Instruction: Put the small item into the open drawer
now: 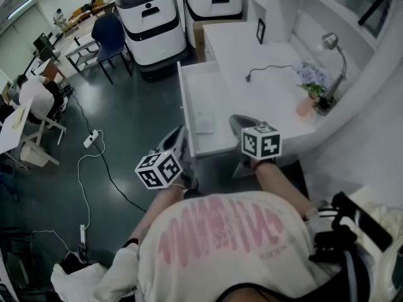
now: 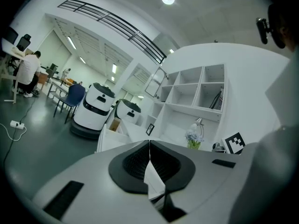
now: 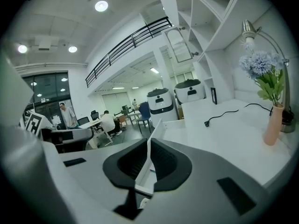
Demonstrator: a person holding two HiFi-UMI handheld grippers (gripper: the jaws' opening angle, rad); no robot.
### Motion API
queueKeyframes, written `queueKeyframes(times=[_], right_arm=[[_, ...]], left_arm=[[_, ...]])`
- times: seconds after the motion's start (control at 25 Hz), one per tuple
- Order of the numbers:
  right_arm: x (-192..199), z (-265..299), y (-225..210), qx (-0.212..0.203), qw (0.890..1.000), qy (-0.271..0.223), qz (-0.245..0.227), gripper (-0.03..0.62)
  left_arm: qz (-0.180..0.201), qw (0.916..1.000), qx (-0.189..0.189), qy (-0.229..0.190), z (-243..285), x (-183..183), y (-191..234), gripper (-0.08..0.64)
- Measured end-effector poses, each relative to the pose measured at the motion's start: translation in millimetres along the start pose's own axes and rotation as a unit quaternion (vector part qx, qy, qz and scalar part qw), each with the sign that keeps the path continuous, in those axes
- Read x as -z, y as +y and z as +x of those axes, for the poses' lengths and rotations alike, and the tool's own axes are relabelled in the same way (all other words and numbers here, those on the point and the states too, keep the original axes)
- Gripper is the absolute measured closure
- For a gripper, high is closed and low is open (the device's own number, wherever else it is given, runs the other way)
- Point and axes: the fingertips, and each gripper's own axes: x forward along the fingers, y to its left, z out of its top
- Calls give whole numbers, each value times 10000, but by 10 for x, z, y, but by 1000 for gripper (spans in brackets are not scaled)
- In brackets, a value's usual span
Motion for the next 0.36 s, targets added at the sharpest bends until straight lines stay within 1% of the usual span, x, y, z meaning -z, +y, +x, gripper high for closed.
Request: queueKeyframes(times=[0.2, 0.36], right_arm=[[26, -122, -25, 47, 10000, 28, -49, 554], [122, -198, -55, 91, 9999, 116, -36, 554]], left_arm=[[47, 10000, -29, -54, -124, 19, -90, 529], [41, 10000, -21, -66, -221, 76, -155, 529]])
